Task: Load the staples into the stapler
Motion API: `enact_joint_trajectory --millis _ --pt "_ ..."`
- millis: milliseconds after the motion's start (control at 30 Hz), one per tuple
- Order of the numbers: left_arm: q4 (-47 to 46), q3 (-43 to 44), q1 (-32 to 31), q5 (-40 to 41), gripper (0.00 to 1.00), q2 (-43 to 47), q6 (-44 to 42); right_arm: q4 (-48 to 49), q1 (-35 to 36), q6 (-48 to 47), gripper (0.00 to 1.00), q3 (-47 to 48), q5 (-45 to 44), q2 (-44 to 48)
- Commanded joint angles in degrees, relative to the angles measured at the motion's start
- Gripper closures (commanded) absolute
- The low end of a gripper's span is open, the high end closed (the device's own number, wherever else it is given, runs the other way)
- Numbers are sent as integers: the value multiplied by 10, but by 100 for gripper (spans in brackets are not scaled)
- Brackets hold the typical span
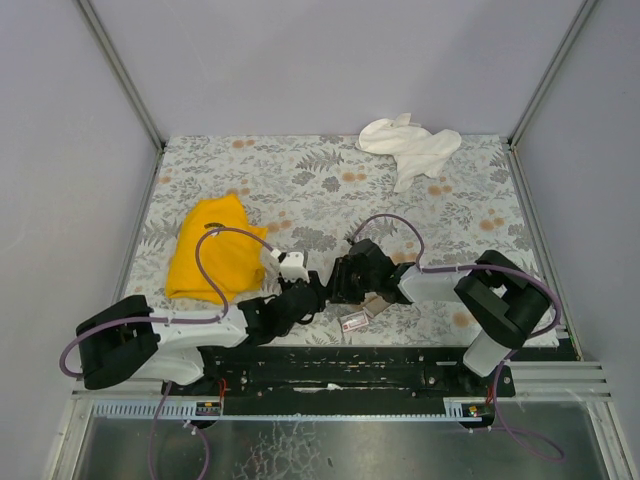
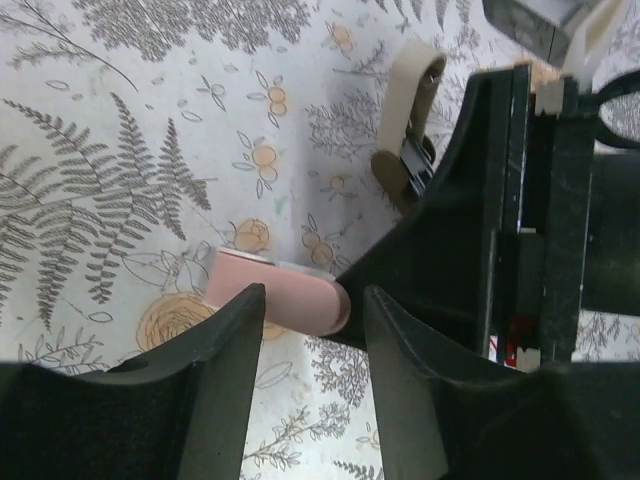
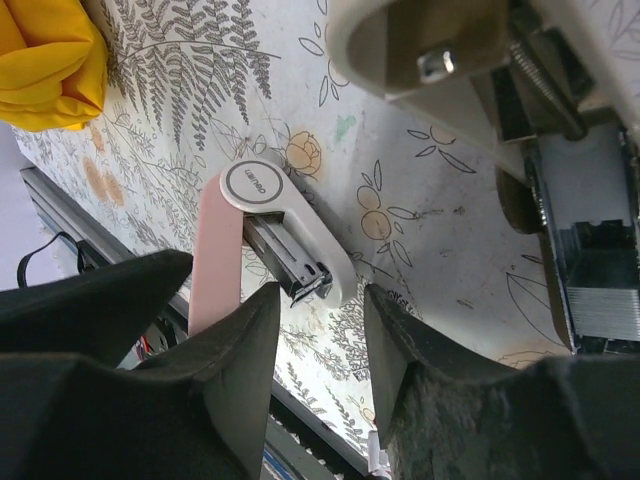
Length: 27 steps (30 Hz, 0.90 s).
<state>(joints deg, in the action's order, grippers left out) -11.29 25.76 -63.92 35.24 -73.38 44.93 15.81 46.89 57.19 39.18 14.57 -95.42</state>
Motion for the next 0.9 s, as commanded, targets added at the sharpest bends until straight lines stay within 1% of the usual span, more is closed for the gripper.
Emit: enact_joint_trajectory --millis 0,67,133,267,367,400,433,500,567,633,733,867 --pt "25 18 -16 -32 54 -3 -6 -10 7 -26 53 13 -23 -2" --pt "28 18 -18 -37 52 3 -2 -16 7 -29 53 12 -26 -1" --pt "33 18 -17 -39 48 17 1 -25 7 -35 53 10 -31 19" --pt "57 22 -16 -36 34 68 -1 -80 7 -68 50 4 -53 62" --pt "97 45 -5 -45 26 97 -9 -139 7 -109 45 -4 -81 108" --pt "125 64 19 -77 20 114 -19 -179 7 -147 39 -9 -95 150" --pt "130 69 40 -107 18 119 -23 -190 7 -173 36 -12 -96 167" --pt "139 79 85 -176 17 121 -26 -206 7 -226 34 -5 -93 199" --pt "144 84 127 -235 17 119 -31 -226 7 -272 32 16 -89 212" --pt "144 87 167 -288 16 115 -35 -247 12 -309 30 46 -98 209" --pt "138 81 226 -353 16 108 -33 -264 30 -343 30 90 -128 180" --pt "120 52 280 -384 16 123 -12 -264 70 -366 28 135 -175 125"
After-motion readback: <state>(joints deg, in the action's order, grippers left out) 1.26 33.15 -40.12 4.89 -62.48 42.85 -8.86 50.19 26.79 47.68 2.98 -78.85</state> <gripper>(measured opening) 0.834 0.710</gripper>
